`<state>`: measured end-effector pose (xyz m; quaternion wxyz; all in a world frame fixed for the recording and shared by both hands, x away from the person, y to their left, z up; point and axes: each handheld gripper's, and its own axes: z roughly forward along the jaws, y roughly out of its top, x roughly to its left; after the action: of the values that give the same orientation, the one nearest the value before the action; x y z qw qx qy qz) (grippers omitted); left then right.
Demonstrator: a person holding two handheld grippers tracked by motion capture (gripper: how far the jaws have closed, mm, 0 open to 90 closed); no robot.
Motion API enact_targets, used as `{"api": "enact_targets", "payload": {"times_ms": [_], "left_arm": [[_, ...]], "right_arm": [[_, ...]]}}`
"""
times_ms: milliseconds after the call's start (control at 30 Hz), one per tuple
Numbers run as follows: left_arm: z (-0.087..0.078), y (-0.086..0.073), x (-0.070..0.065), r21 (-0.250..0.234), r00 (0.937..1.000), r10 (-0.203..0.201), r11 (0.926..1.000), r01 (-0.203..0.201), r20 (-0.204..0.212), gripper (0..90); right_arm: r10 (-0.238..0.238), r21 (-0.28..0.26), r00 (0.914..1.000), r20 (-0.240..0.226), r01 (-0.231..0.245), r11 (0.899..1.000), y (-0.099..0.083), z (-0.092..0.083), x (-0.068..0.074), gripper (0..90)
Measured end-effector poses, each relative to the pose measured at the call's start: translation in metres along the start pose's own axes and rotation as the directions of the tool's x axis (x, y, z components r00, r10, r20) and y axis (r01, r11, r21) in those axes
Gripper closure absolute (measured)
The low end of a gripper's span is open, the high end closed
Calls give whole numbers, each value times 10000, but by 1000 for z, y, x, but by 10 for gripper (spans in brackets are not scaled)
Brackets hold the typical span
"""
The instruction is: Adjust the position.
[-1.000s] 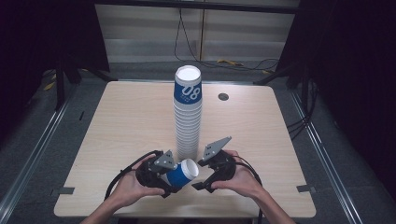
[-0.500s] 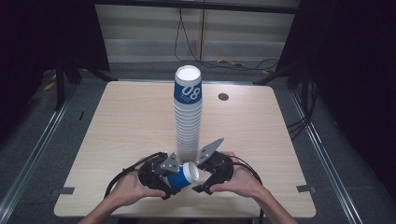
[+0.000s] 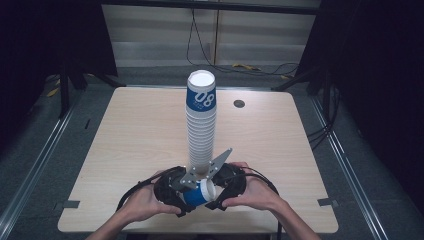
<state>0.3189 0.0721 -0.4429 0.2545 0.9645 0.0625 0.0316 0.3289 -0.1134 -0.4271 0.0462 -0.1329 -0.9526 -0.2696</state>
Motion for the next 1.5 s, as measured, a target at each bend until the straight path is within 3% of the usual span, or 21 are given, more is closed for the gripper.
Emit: {"api": "enact_targets", "payload": {"times_ms": [33,100,167,200,233,300,333,400,467,533,667,733,767,967,1000,1067,1300,1500], "left_arm": [[0,1,-1,114,9998,179,9998,-179,-7,214],[0,3,-4,-46,9999,169,9998,-169,-3,213],[4,5,-11,-396,9997,-226,9990,222,-107,213],[-1,6,-7,446,9984,566,9974,-565,3,213],[-1,7,-6,564,9967,803,9951,-806,77,213],[1,7,-8,411,9983,588,9974,-590,54,213],[2,7,-8,381,9978,616,9973,-625,236,213],[2,7,-8,426,9970,747,9962,-755,208,213],[3,6,-9,275,9982,588,9979,-592,137,213],[3,5,-8,233,9968,718,9971,-726,343,213],[4,3,-9,92,9973,650,9978,-653,341,210],[2,2,-7,124,9951,898,9958,-904,418,203],[5,0,-11,-410,9989,247,9989,-231,397,199],[1,-2,-6,-578,9977,400,9977,-368,553,191],[0,-3,-6,-632,9981,398,9973,-368,472,188],[1,-3,-6,-645,9975,281,9976,-239,645,187],[-5,-6,-2,-1019,9976,177,9947,-108,671,184],[-9,-8,0,-1223,9967,19,9925,81,813,194]], "right_arm": [[-40,35,10000,-65,40,10000,0,1,0,212],[-138,-235,9998,-124,135,9996,1,2,0,230],[-169,-238,9996,-234,164,9996,1,4,0,231],[-183,-203,9994,-304,177,9996,2,4,0,232],[-277,-197,9989,-383,269,9994,2,6,1,239],[-214,-208,9986,-475,204,9996,3,6,2,261],[-279,-239,9980,-565,266,9994,3,5,2,265],[-211,-266,9974,-694,193,9995,3,5,2,273],[-277,-249,9967,-766,259,9994,3,5,1,279],[-315,-264,9970,-713,297,9992,2,6,2,288],[-342,-245,9969,-709,326,9992,1,6,2,297],[-429,-290,9963,-744,409,9987,0,6,2,299],[-469,-284,9963,-718,449,9986,0,6,2,300],[-171,-339,9977,-653,149,9993,-1,6,3,302],[-337,-288,9972,-665,318,9991,-1,5,2,302],[-417,-260,9966,-714,400,9989,-1,5,2,302],[-245,-243,9982,-548,232,9994,-3,4,3,301],[-379,-256,9985,-394,370,9990,-7,5,2,298]]}}
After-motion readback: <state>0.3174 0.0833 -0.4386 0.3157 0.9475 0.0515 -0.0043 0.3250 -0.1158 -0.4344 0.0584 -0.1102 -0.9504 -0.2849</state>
